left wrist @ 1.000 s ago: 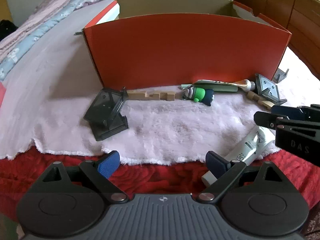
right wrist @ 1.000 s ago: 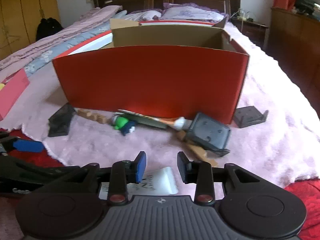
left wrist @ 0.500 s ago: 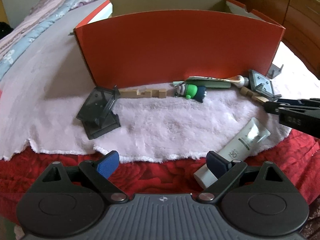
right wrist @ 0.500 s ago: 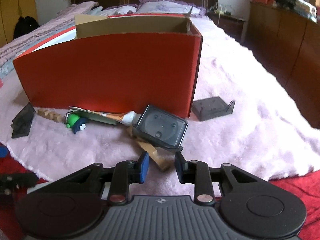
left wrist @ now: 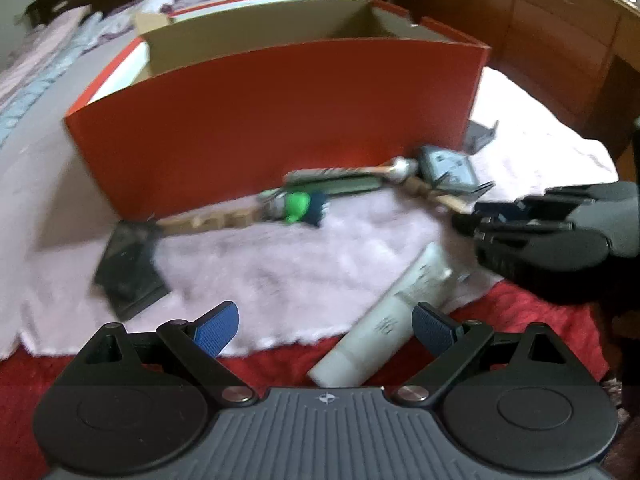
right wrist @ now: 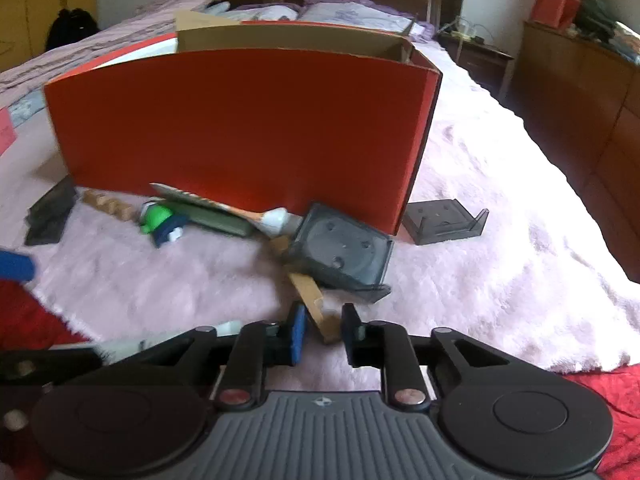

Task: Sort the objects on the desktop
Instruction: 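Bring both tools back to the loose items beside the box, then grasp the wooden notched stick with the right tool while the left tool grasps the dark transparent stand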

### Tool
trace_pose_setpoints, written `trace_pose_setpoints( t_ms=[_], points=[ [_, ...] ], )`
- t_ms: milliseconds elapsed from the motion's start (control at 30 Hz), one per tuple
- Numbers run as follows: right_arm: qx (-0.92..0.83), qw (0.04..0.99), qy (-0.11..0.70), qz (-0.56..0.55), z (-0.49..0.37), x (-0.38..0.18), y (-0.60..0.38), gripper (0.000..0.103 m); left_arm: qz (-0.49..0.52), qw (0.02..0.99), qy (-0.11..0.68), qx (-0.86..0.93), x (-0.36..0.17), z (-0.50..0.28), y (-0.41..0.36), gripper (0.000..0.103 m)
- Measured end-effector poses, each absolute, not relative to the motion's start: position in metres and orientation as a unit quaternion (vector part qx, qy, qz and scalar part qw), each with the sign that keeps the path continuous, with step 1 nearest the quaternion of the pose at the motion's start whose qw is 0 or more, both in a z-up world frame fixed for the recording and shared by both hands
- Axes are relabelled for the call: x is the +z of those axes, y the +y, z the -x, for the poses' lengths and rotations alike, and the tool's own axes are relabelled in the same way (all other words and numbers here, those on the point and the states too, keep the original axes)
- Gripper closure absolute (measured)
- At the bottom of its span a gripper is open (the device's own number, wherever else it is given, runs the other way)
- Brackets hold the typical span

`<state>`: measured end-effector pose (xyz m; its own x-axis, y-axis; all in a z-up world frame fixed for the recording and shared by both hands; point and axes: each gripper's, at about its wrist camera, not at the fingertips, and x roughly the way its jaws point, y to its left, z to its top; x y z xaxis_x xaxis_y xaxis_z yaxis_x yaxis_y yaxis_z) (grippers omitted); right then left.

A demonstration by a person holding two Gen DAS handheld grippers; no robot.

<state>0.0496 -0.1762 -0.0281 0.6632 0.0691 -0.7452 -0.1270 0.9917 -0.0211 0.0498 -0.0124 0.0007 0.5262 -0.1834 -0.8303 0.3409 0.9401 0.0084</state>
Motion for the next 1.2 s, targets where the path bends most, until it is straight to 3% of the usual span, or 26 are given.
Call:
trace_pose_setpoints(
  t_ms=[233, 300, 433, 700, 1067, 1200],
  points=[
    [0.054, 0.91, 0.408, 0.041, -0.023, -0.008, -0.193, 0.086, -0.084, 0.877, 0.438, -0.178, 0.012, -0.069, -0.042, 0.01],
    [0.039, 0.91, 0.411, 0.032, -0.018, -0.004, -0.201, 0.091, -0.079, 0.877, 0.436, -0.187, 0.013, -0.076, -0.051, 0.014],
    [0.01, 0.906, 0.422, 0.005, -0.012, -0.002, -0.217, 0.091, -0.082, 0.877, 0.427, -0.203, 0.011, -0.084, -0.072, 0.019],
    [0.003, 0.899, 0.437, -0.029, -0.023, -0.029, -0.221, 0.088, -0.075, 0.877, 0.43, -0.201, 0.002, -0.098, -0.099, 0.02],
    [-0.035, 0.921, 0.381, -0.078, -0.017, -0.021, -0.245, 0.091, 0.022, 0.851, 0.488, -0.193, -0.023, -0.129, -0.107, 0.032],
    [-0.032, 0.917, 0.385, -0.101, -0.018, -0.026, -0.251, 0.091, 0.038, 0.839, 0.51, -0.187, -0.036, -0.137, -0.117, 0.043]
  ],
)
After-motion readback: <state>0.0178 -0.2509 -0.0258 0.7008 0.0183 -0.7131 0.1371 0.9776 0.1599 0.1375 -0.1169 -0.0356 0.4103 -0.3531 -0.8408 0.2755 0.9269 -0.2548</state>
